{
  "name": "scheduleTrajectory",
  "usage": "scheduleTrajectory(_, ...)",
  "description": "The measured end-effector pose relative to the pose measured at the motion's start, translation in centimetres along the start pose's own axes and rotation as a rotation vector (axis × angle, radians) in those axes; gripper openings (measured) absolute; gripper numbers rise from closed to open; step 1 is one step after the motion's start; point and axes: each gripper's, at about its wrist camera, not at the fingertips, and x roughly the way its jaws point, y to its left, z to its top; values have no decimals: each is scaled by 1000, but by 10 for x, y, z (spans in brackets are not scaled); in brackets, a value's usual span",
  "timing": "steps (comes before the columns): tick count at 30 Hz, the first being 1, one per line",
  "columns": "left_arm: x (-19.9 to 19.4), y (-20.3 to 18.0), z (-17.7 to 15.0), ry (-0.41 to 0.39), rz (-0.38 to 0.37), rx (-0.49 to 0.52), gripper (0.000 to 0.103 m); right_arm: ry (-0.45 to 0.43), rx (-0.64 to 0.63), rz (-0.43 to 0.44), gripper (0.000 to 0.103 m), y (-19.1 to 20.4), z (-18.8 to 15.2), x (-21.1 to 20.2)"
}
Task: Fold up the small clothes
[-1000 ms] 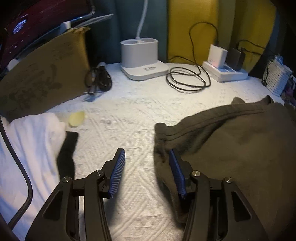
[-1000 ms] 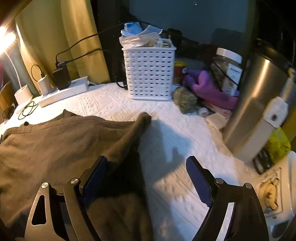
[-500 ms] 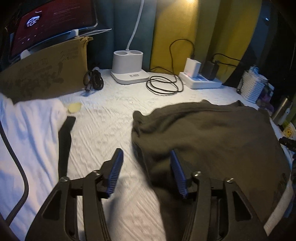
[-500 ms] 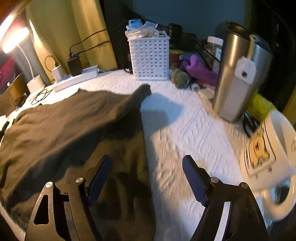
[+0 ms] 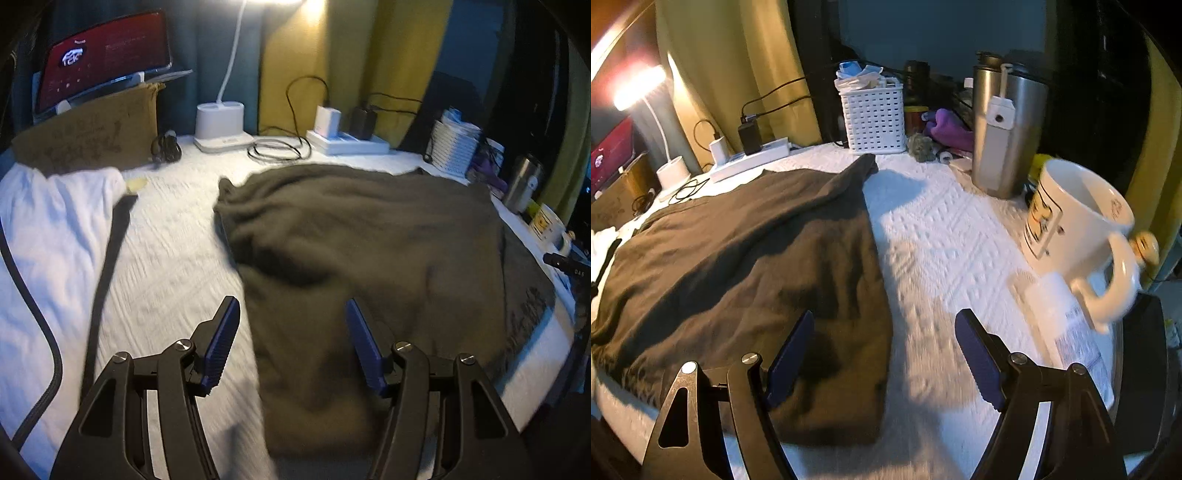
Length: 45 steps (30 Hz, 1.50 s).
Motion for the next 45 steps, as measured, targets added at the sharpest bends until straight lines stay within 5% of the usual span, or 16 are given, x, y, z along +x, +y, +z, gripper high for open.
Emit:
scheduleTrajectory(3, -11, -5, -11, -2, 14, 6, 61, -22, 46, -30, 80, -6, -14, -12)
scheduleTrajectory(7, -21, -9, -22, -21, 30, -14, 80, -24, 70, -52, 80, -8, -27, -14)
scheduleTrajectory(17, -24, -16, -45, -4, 51, -31, 80, 39, 49, 60, 78, 6, -34, -3)
scheduleTrajectory(22, -19, -10, -51, 17, 33, -48, 80, 34, -12, 87, 45, 18, -33, -1)
scheduleTrajectory(27, -19, -3, -57, -3, -8, -71, 79, 26, -10, 121, 24, 22, -35, -3)
scheduleTrajectory(29, -19, -6, -57, -5, -11, -55, 63, 31, -10, 137, 15, 22, -34, -4)
scheduleTrajectory(31, -17, -10, -55, 19, -10, -29, 16, 29, -14, 127, 12, 21, -31, -7)
scheduleTrajectory(39, -48, -15, -32, -10, -21, -23, 10, -32, -43, 63, 10, 20, -18, -41)
scheduleTrajectory(45, -40, -12, -41, 79, 4, -42, 10, 20, -18, -2, 9, 17, -49, -46)
